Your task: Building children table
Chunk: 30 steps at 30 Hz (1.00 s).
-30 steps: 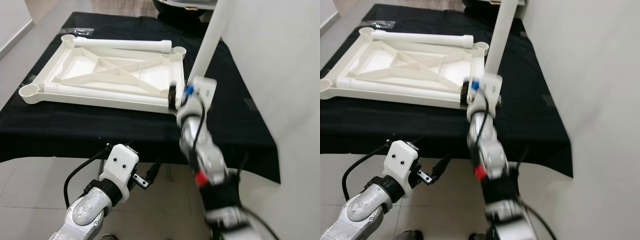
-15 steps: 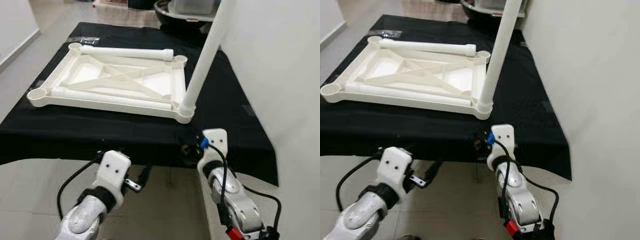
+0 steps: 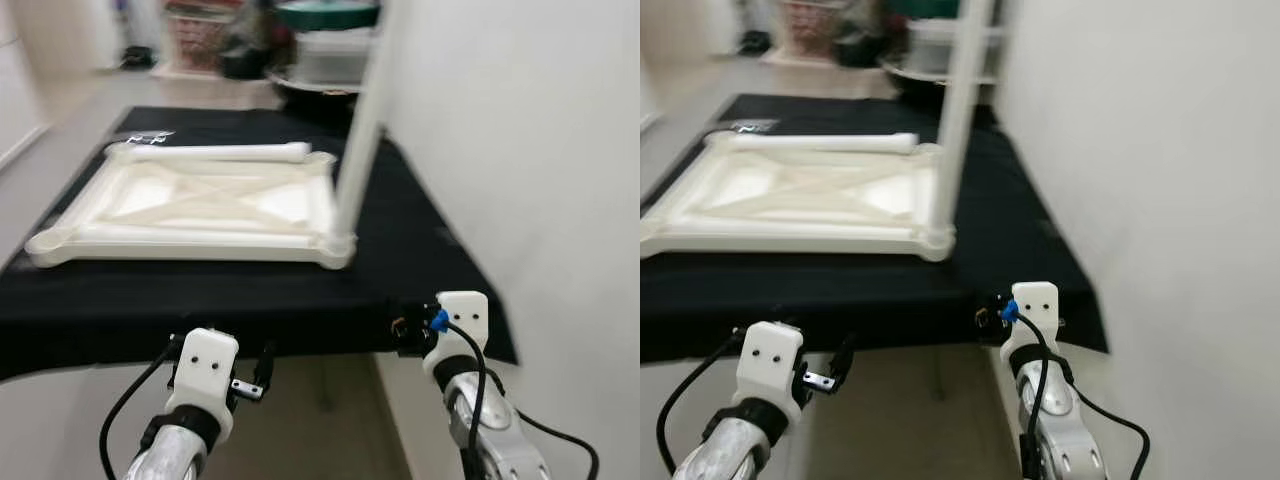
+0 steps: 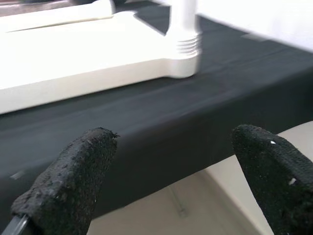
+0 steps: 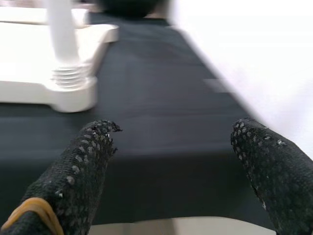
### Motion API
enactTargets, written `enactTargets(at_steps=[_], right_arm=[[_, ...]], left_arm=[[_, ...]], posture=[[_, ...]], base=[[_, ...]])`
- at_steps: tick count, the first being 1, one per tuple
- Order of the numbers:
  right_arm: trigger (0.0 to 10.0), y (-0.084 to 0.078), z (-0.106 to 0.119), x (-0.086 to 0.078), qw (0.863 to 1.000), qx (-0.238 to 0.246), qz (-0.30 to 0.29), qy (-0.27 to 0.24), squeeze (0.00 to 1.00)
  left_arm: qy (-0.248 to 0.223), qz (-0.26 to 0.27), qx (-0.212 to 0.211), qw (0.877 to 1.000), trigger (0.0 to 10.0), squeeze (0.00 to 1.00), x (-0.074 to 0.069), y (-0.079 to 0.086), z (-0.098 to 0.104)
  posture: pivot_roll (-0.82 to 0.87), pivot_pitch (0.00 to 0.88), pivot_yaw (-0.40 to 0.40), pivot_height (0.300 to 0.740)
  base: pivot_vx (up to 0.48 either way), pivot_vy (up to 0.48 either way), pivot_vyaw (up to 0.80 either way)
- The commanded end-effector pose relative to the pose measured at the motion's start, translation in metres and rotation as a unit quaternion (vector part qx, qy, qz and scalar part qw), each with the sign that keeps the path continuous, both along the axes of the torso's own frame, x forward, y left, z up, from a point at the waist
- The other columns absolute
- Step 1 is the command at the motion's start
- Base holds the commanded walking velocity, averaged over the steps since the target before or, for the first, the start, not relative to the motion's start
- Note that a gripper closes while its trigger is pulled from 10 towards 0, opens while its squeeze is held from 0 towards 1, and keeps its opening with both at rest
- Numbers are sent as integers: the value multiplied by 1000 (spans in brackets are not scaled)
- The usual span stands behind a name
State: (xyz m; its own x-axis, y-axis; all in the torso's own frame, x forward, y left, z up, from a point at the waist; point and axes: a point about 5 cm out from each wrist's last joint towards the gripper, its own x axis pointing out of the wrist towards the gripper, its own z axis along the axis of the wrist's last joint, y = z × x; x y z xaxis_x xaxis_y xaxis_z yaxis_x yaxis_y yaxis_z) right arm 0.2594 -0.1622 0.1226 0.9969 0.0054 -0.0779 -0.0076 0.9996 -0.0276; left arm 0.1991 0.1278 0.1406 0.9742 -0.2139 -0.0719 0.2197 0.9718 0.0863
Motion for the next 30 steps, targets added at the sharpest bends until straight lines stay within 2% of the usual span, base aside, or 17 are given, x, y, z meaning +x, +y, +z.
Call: enactTargets(at_steps=[1, 3, 9, 27, 30], right_arm=[[10000, -2, -1, 0, 1000, -2, -3, -5, 0], [10000, -1, -2, 0, 1000, -9, 2, -5, 0], [10000, -1, -7, 3, 1000, -1, -1, 11, 0], [10000, -5, -8, 12, 1000, 0, -21, 9, 0], [10000, -6, -11, 12, 1000, 3, -22, 17, 0]], left_arm=[[3, 16, 7, 1000, 10000, 0, -1, 3, -4], [6, 30, -5, 1000, 10000, 0, 0, 5, -4], [-2, 43, 4, 999, 10000, 0, 3, 10, -3], [-19, 49, 17, 998, 10000, 0, 9, 12, 1], [-26, 39, 20, 999, 10000, 0, 12, 11, 5]], posture=[[111, 0, -110, 740], [109, 0, -111, 740], [112, 0, -112, 740], [119, 0, -116, 740], [122, 6, -115, 740]], base=[[0, 0, 0], [0, 0, 0], [0, 0, 0], [0, 0, 0], [271, 0, 0]])
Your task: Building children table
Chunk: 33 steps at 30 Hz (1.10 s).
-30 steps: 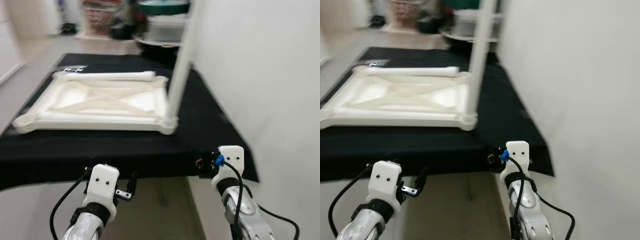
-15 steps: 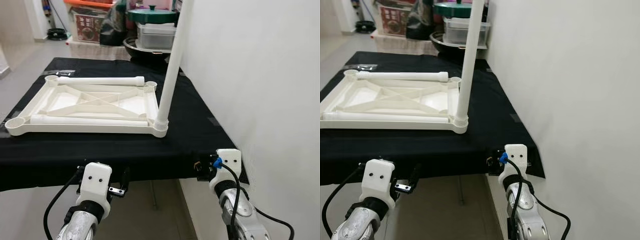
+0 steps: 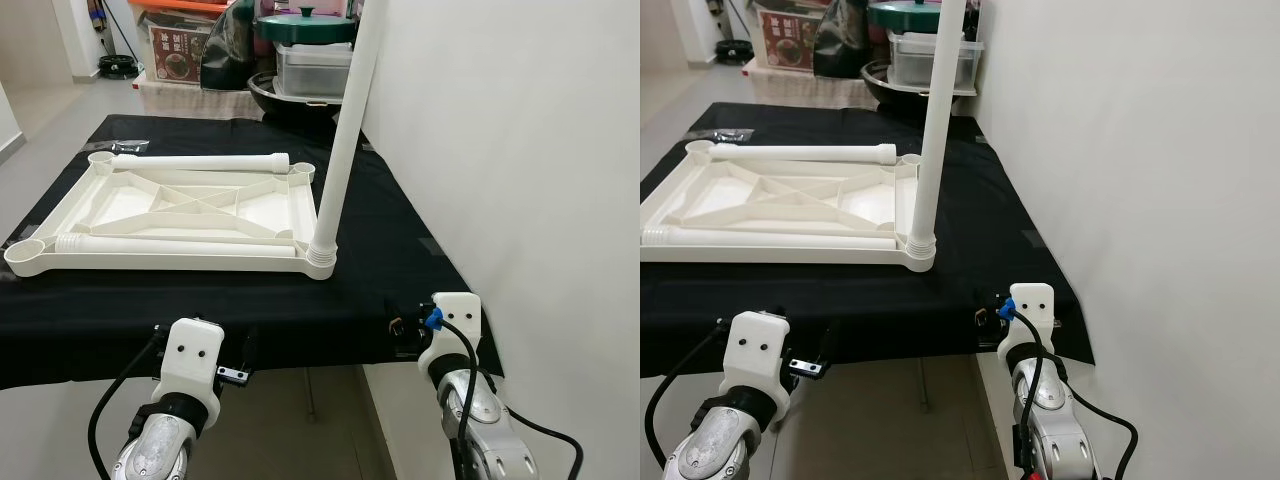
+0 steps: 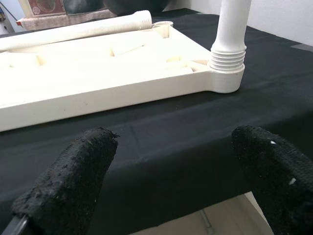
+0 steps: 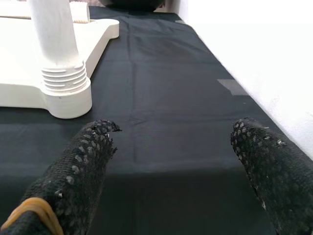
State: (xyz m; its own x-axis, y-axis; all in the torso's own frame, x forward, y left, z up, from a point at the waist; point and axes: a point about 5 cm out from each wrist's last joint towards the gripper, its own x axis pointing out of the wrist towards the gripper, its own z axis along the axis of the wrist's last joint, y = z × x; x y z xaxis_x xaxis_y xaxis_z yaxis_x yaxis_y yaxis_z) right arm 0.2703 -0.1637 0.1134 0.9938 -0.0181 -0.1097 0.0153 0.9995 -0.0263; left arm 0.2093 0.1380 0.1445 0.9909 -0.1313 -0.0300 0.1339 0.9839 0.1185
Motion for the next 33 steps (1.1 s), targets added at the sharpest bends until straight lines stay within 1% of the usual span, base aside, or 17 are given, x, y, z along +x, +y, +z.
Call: enactTargets(at_steps=[1, 9, 12, 21, 23, 28, 29, 33], right_arm=[[10000, -4, -1, 1, 1000, 3, -10, 1, 0], [10000, -3, -2, 4, 1000, 3, -9, 2, 0], [10000, -3, -2, 4, 1000, -1, -13, 7, 0], [10000, -3, -1, 5, 1000, -4, -14, 9, 0], [10000, -4, -1, 5, 1000, -4, -22, 7, 0], [10000, -4, 0, 5, 1000, -7, -22, 6, 0], [10000, -4, 1, 5, 1000, -7, -23, 4, 0], [10000, -4, 4, 5, 1000, -7, -27, -1, 0]], left_arm=[[-3, -3, 8, 1000, 10000, 0, 2, 1, 1], [1, -3, 4, 1000, 10000, 0, 1, 0, 0], [7, -14, 9, 1000, 10000, 0, -1, -1, -3], [8, -13, 11, 1000, 10000, 0, 1, 1, -3], [10, -13, 9, 1000, 10000, 0, 2, -1, -4], [9, -16, 4, 1000, 10000, 0, 2, -3, -3], [18, -19, 3, 1000, 10000, 0, 1, -4, -4], [19, -29, 3, 999, 10000, 0, 1, -6, -2]], posture=[[122, 6, -115, 740], [119, 18, -112, 740], [112, 30, -102, 740], [112, 38, -98, 740], [109, 38, -100, 740], [111, 38, -100, 740], [112, 43, -101, 740], [117, 49, -98, 740]], base=[[274, 0, 0], [282, 0, 0], [294, 0, 0], [298, 0, 0], [304, 0, 0], [298, 0, 0], [0, 0, 0], [0, 0, 0]])
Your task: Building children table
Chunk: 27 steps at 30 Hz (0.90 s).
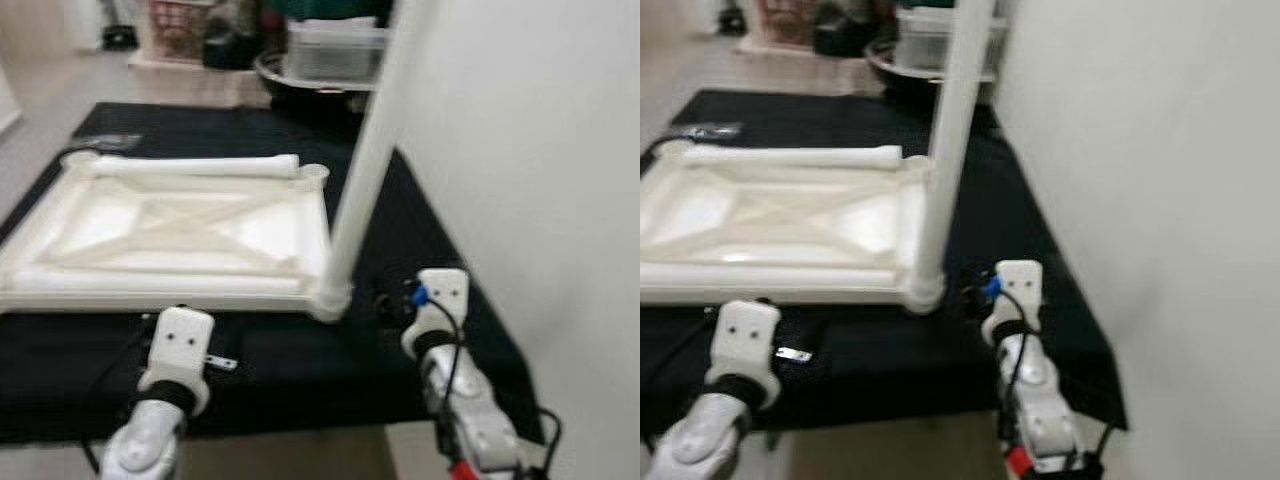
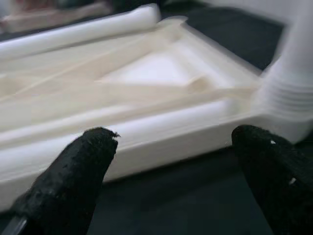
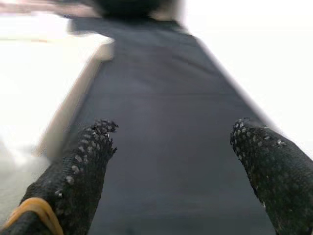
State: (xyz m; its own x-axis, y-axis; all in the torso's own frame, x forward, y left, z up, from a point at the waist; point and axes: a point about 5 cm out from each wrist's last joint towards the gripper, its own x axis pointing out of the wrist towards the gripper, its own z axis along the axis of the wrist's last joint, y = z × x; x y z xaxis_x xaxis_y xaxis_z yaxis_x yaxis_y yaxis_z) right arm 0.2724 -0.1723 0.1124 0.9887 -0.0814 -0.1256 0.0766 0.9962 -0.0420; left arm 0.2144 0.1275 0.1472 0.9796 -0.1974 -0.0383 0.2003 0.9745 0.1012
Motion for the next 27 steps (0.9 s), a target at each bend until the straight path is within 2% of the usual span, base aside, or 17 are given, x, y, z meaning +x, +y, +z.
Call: enactTargets(at_steps=[1, 5, 9, 11, 12, 16, 18, 19, 22, 25, 26, 27], right_arm=[[10000, 4, 7, 3, 1000, 0, -2, -14, 0], [10000, 3, 8, 4, 1000, -1, -9, -15, 0], [10000, 0, 5, 6, 1000, -2, -8, -4, 0], [10000, -7, 5, 11, 1000, 2, 3, -1, 0], [10000, -16, 4, 17, 1000, 3, 22, 7, 0], [10000, -20, 4, 19, 999, 4, 32, 12, 0], [10000, -37, 13, 33, 995, 13, 97, 19, 0], [10000, -37, 13, 33, 995, 13, 97, 19, 0], [10000, -57, 37, 49, 982, 16, 186, 22, 0], [10000, -60, 50, 54, 975, 26, 221, 13, 0], [10000, -58, 60, 58, 967, 44, 250, 2, 1000], [10000, -57, 66, 60, 961, 54, 270, -6, 1000]], left_arm=[[14, 1, 6, 1000, 10000, 0, -4, 4, -4], [11, -2, -7, 1000, 10000, 0, -4, 3, 0], [4, 3, 9, 1000, 10000, 0, -4, 5, 1], [7, -1, 3, 1000, 10000, 0, -4, 5, 1], [16, -11, -4, 1000, 10000, 0, -5, 3, -1], [21, -16, -9, 1000, 10000, 0, -6, 2, -3], [38, -46, -23, 998, 10000, 0, -13, -5, -8], [38, -46, -23, 998, 10000, 0, -13, -5, -8], [53, -98, -45, 993, 10000, 0, -24, -18, -8], [55, -124, -53, 989, 10000, 0, -29, -23, -7], [56, -143, -53, 987, 10000, 0, -32, -26, -6], [56, -155, -52, 985, 10000, 0, -34, -28, -6]], posture=[[118, 50, -97, 740], [119, 51, -97, 740], [124, 53, -96, 740], [124, 56, -95, 740], [122, 56, -93, 740], [123, 60, -92, 740], [118, 71, -92, 740], [118, 71, -92, 740], [117, 84, -92, 740], [119, 91, -94, 740], [121, 98, -92, 740], [119, 103, -90, 740]], base=[[0, 0, 0], [0, 0, 0], [0, 0, 0], [0, 0, 0], [0, 0, 0], [0, 0, 0], [0, 0, 0], [0, 0, 0], [0, 0, 0], [0, 0, 0], [0, 0, 0], [0, 0, 0]])
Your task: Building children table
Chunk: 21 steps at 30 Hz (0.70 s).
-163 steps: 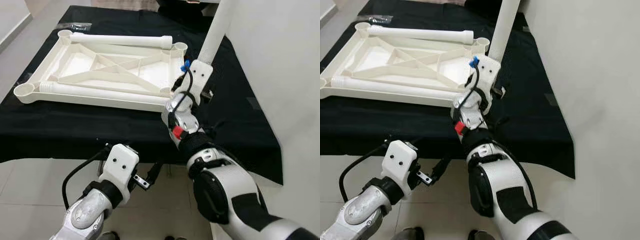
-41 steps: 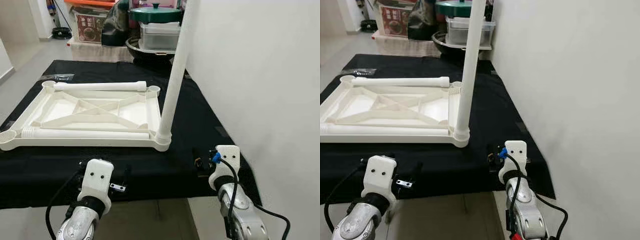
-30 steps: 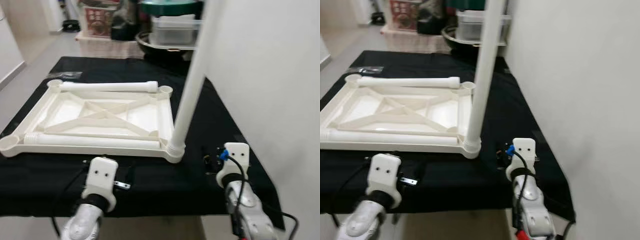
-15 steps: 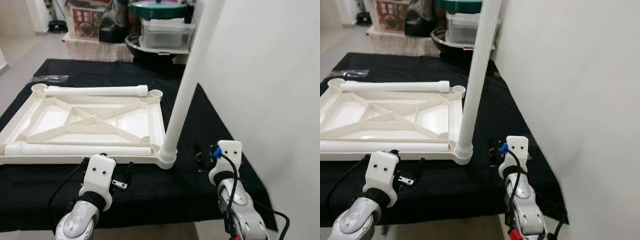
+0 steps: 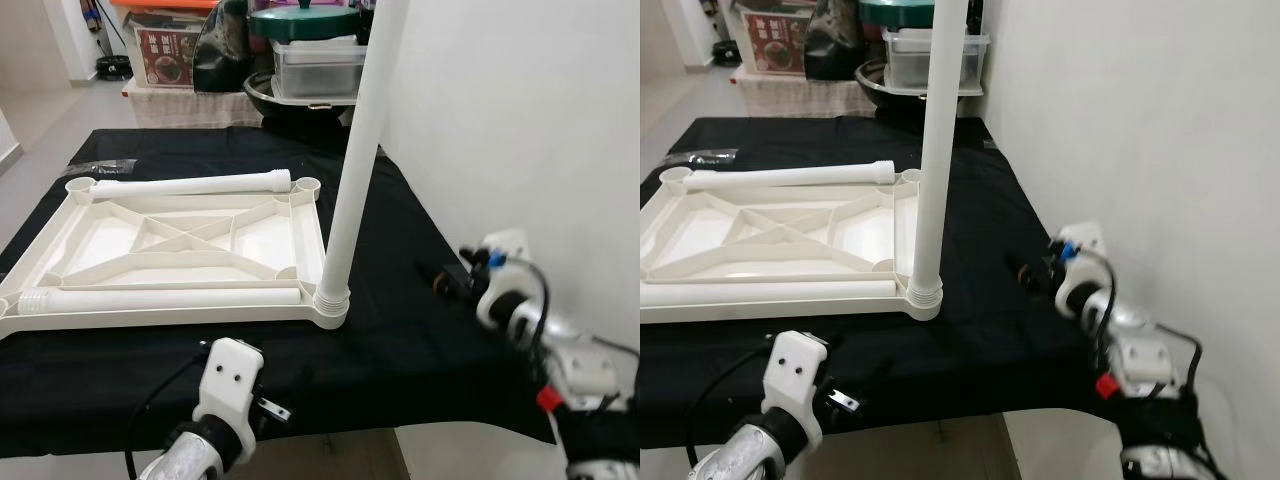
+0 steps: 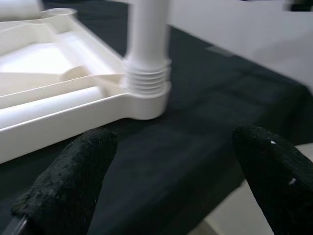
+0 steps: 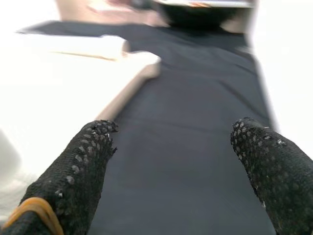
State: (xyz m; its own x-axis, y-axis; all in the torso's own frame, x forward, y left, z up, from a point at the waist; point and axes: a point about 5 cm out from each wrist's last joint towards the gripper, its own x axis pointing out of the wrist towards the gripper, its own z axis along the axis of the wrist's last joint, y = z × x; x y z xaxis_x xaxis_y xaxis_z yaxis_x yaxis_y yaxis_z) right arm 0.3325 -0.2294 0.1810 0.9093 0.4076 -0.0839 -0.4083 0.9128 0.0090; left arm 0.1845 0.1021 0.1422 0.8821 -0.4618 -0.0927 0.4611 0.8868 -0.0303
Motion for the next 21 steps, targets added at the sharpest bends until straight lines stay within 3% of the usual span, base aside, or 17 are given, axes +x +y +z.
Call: enactTargets(at_steps=[1, 3, 5, 6, 8, 11, 14, 21], right_arm=[[10000, 0, -3, 0, 999, 22, 25, 15, 1000], [10000, 15, 21, 4, 990, 52, 132, -18, 1000], [10000, 17, 24, 5, 987, 55, 149, -23, 1000], [10000, 21, 26, 5, 981, 53, 183, -22, 0], [10000, 29, 25, 4, 967, 31, 252, -8, 0], [10000, 31, 25, 1, 959, 33, 280, -2, 0], [10000, 34, 20, -7, 935, 13, 353, 28, 0], [10000, 38, 21, -3, 931, 2, 365, 17, 0]], left_arm=[[7, -19, 1, 1000, 10000, 0, -4, -3, -1], [7, -15, 10, 1000, 10000, 0, -9, -2, -1], [7, -12, 11, 1000, 10000, 0, -10, -1, 0], [8, -12, 12, 1000, 10000, 0, -11, -1, 0], [12, -13, 13, 1000, 10000, 0, -14, 0, 1], [12, -15, 14, 1000, 10000, 0, -15, 0, 1], [16, -34, 23, 999, 10000, 0, -22, 1, 1], [15, -32, 31, 999, 10000, 0, -24, 2, 0]], posture=[[119, 103, -90, 740], [125, 128, -90, 740], [125, 128, -90, 740], [130, 136, -91, 740], [136, 146, -93, 740], [134, 155, -96, 740], [135, 164, -96, 740], [136, 172, -92, 740]], base=[[0, 0, 0], [0, 0, 0], [0, 0, 0], [0, 0, 0], [0, 0, 0], [0, 0, 0], [0, 0, 0], [0, 0, 0]])
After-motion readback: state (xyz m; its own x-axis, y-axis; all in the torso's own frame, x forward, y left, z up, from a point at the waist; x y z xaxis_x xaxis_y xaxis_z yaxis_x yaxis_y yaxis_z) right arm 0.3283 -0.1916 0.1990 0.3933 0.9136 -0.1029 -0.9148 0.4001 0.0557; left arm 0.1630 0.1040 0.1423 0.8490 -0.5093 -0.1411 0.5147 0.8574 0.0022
